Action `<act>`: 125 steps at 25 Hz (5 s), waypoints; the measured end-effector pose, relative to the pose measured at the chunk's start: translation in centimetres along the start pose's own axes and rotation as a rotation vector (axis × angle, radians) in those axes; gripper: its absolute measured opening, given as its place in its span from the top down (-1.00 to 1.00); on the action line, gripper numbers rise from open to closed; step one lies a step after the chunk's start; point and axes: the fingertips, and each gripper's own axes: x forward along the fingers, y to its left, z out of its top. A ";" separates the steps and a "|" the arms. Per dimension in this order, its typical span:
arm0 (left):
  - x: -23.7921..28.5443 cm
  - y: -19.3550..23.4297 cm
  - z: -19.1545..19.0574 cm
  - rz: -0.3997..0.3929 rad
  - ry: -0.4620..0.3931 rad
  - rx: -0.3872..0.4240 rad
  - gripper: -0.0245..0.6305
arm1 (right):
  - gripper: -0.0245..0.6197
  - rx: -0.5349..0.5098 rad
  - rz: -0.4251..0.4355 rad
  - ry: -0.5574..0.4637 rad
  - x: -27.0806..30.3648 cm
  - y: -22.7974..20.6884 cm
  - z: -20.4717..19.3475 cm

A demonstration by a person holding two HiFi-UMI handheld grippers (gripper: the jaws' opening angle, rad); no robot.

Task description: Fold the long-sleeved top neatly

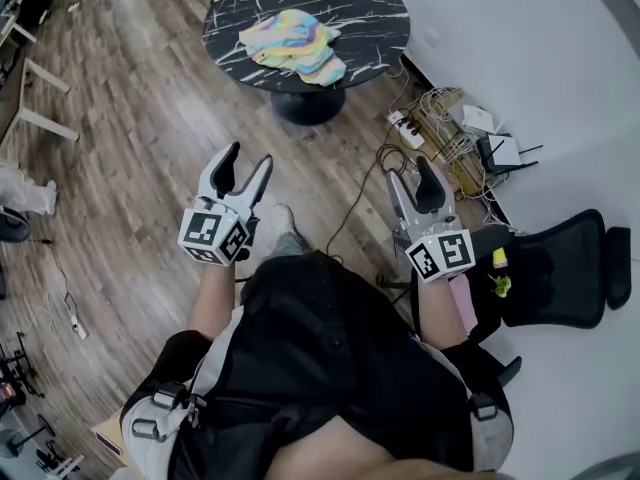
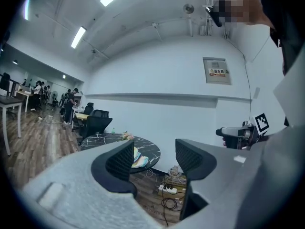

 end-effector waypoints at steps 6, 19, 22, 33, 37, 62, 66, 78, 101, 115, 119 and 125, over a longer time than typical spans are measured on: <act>3.5 6.5 1.7 0.002 -0.001 0.016 0.08 | 0.16 0.003 0.019 0.043 8.0 0.4 -1.1; 5.8 19.3 2.1 0.019 0.013 -0.004 0.11 | 0.16 -0.070 0.155 0.094 25.1 6.6 -2.7; 5.6 21.2 1.4 0.032 0.029 -0.022 0.12 | 0.16 -0.066 0.169 0.108 27.0 7.6 -3.2; 8.1 25.0 0.5 0.065 0.047 -0.054 0.12 | 0.16 -0.074 0.194 0.191 32.4 5.9 -5.7; 10.2 26.5 1.4 0.078 0.047 -0.036 0.12 | 0.16 -0.089 0.248 0.214 36.0 4.8 -6.5; 20.4 34.8 2.9 0.203 0.109 -0.007 0.17 | 0.17 -0.500 0.630 0.720 56.2 0.5 -21.0; 20.5 35.7 2.7 0.248 0.122 -0.023 0.18 | 0.17 -0.526 0.665 0.822 57.5 -0.2 -23.3; 22.2 36.9 0.6 0.328 0.178 -0.063 0.18 | 0.21 -0.593 0.755 1.056 58.5 -1.8 -29.6; 36.0 37.4 -3.9 -0.217 0.415 0.031 0.25 | 0.83 -0.541 0.369 0.799 55.5 -8.2 -17.7; 48.8 31.5 -9.2 -0.714 0.639 0.281 0.33 | 0.83 -0.458 0.103 0.839 46.6 -12.6 -18.3; 51.5 30.8 -10.6 -0.799 0.692 0.370 0.40 | 0.83 -0.422 0.053 0.843 45.2 -12.8 -19.1; 53.0 29.0 -13.8 -0.912 0.771 0.534 0.40 | 0.83 -0.352 -0.038 0.825 43.4 -12.6 -20.0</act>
